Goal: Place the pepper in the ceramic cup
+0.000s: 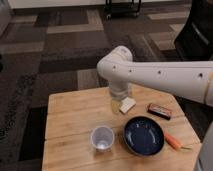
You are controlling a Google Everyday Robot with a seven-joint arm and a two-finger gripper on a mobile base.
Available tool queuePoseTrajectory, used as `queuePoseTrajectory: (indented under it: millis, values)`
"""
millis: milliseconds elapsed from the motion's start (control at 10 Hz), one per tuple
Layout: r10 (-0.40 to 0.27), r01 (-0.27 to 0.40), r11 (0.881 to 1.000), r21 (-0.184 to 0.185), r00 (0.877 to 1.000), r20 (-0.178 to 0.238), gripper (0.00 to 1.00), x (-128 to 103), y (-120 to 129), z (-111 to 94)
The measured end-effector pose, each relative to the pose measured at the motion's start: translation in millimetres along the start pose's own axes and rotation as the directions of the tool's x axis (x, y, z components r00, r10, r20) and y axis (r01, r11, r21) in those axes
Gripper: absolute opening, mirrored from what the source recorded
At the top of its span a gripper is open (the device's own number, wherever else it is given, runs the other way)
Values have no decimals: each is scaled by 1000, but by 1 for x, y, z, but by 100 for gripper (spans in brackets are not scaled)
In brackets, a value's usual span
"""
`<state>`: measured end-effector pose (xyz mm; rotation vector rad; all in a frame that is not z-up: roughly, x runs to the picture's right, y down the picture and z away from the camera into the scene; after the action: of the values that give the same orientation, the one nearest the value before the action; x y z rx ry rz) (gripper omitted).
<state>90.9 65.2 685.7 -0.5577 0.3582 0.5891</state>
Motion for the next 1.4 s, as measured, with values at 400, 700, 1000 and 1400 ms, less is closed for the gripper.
queuePoseTrajectory:
  millis: [400, 700, 1000, 1400]
  values:
    - [-54, 58, 997, -51, 996, 73, 65, 32, -21, 10]
    - [-102, 107, 991, -76, 993, 66, 65, 70, -30, 11]
    - [-109, 114, 990, -79, 992, 66, 65, 72, -30, 11]
    - [-111, 116, 990, -78, 992, 66, 65, 71, -29, 11]
